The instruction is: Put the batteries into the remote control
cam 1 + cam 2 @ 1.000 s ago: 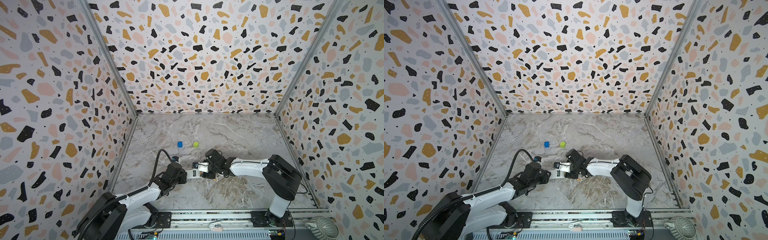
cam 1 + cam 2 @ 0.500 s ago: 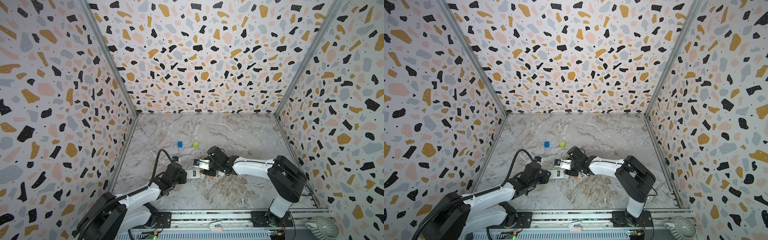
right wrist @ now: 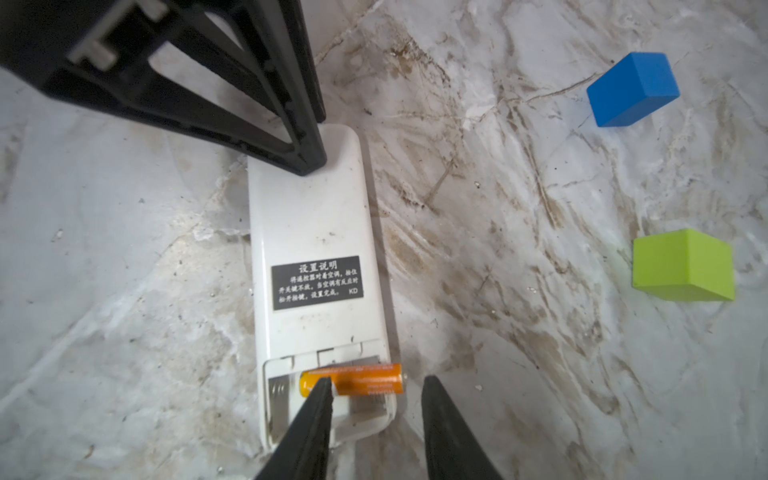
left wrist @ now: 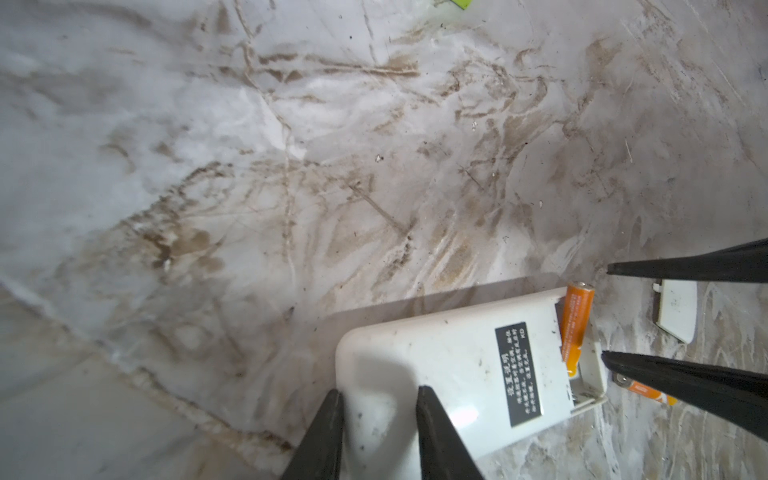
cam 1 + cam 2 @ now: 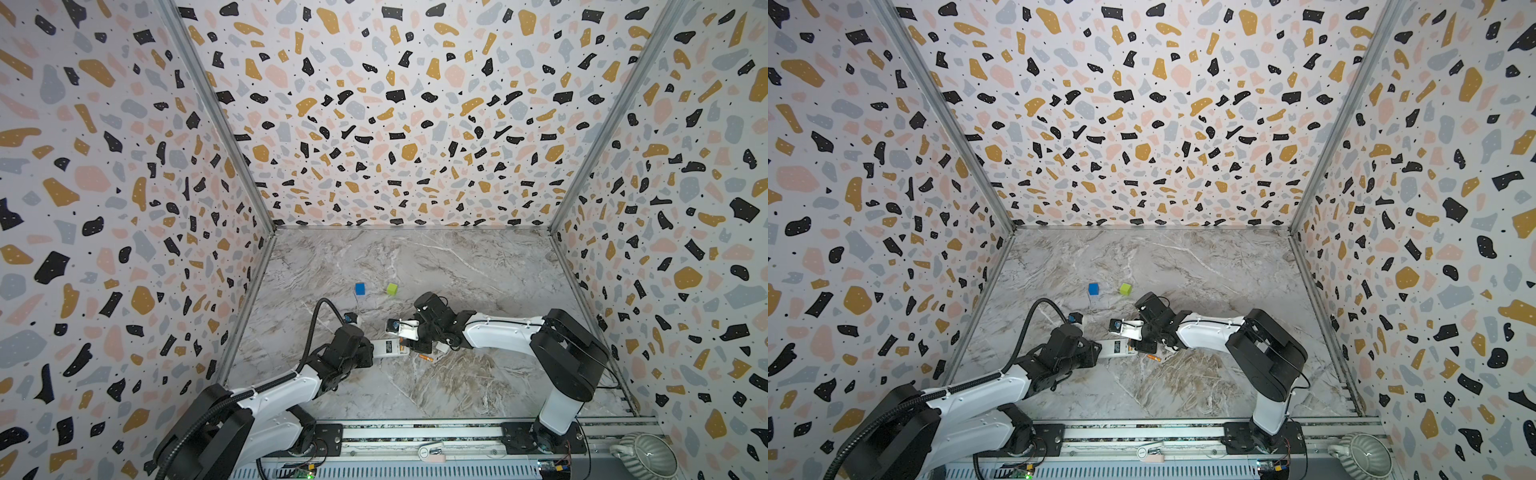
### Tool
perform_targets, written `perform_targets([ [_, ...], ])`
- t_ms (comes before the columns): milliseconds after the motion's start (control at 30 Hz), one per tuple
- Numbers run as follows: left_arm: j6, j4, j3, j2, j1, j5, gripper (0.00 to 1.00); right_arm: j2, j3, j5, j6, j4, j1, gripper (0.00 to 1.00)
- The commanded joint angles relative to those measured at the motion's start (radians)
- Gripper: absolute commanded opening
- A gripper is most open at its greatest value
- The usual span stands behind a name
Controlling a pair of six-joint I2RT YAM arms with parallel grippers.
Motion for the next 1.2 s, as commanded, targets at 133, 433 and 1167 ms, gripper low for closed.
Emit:
perform_targets([
  [133,0.015,-0.051,-0.029,0.014,-0.001,0.009,0.31,0.032,0.054,-0.046,0.002,-0.044,0.000,0.33],
  [433,0.014,-0.051,-0.029,0.014,-0.001,0.008,0.31,0.056,0.076,-0.046,-0.004,-0.071,-0.005,0.28],
  [1167,0.015,-0.052,-0.030,0.011,-0.001,0.006,0.31,0.091,0.112,0.020,0.069,-0.113,-0.018,0.24],
])
